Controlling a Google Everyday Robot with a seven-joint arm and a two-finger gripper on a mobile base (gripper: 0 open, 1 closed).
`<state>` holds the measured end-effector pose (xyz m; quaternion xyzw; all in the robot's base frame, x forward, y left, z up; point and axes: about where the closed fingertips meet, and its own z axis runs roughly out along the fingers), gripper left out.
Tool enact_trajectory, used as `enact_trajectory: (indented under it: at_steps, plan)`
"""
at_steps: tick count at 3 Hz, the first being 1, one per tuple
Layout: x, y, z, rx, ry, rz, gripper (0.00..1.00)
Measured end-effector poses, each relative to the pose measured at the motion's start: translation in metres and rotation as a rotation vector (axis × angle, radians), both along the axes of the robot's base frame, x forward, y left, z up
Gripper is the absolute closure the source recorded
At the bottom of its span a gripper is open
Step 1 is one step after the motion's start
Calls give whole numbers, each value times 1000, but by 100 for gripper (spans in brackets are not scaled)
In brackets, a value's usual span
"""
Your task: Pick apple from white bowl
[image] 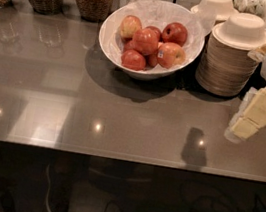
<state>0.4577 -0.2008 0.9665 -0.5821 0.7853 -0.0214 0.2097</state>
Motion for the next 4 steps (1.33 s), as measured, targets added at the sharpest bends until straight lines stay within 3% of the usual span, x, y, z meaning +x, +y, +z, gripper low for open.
enact_trajectory:
  at_steps: [2, 3, 4]
  plan:
    - [84, 38, 2, 133, -166, -59, 0]
    - [119, 52, 5, 164, -209, -86, 0]
    - [157, 65, 0, 182, -218, -133, 0]
